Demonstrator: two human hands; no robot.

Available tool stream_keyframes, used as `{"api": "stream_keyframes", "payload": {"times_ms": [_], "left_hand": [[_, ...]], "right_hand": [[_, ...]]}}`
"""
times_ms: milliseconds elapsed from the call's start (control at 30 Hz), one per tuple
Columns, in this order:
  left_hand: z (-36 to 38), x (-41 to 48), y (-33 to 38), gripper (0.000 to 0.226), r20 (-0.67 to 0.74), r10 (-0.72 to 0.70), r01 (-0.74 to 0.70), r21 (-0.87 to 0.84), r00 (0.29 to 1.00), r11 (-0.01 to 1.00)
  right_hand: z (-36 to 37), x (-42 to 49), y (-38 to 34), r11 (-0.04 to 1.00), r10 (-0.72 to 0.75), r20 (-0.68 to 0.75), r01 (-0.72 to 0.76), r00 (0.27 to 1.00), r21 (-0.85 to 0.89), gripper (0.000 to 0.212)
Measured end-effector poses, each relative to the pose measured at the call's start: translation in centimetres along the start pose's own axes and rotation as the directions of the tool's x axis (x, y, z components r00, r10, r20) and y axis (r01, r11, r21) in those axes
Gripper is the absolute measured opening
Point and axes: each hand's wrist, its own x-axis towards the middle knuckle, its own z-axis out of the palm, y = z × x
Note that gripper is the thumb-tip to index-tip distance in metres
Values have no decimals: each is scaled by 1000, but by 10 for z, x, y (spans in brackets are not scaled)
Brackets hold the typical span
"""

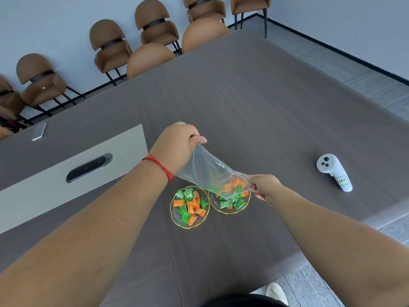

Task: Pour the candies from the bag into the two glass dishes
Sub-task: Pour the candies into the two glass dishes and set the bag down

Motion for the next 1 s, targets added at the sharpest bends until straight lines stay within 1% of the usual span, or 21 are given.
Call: {"api": "stream_keyframes", "payload": {"times_ms": [67, 167, 300, 600, 700, 767, 867, 933, 1000], "left_hand": [[0, 1, 6, 31, -17, 16, -16, -5, 1000, 1000], [1, 0, 14, 31, -29, 36, -36, -6, 999, 999], [2, 2, 17, 33, -14, 20, -20, -7, 1000, 1000], [-2, -3, 9, 34, 2, -21, 21, 28, 1000, 999], [-10, -6, 3, 32, -15, -29, 29, 23, 999, 999], [-18, -8, -4, 30, 0, -51, 51, 29, 999, 998], [-33, -10, -21, 24, 47, -94, 92, 35, 994, 995], [-44, -11, -33, 18, 61, -142, 141, 17, 988, 990], [-53, -13, -44, 14, 52, -189, 188, 20, 981, 982]], "right_hand": [[-2, -2, -1, 1000, -3, -5, 3, 1000, -7, 15], [-4, -5, -2, 1000, 0, -5, 0, 1000, -13, 24], [-5, -3, 0, 1000, 0, -4, 0, 1000, -5, 16], [-10, 0, -2, 1000, -5, -1, 5, 1000, -2, 16], [-10, 1, -6, 1000, -1, 4, 1, 1000, 16, 12], [-8, 0, -13, 1000, -2, 14, 2, 1000, 12, 10], [-4, 1, -31, 998, -57, 0, 57, 998, -37, 11], [-1, 3, -46, 985, -143, -18, 140, 990, -103, 14], [4, 4, -63, 961, -241, 0, 239, 970, -135, 17]]}}
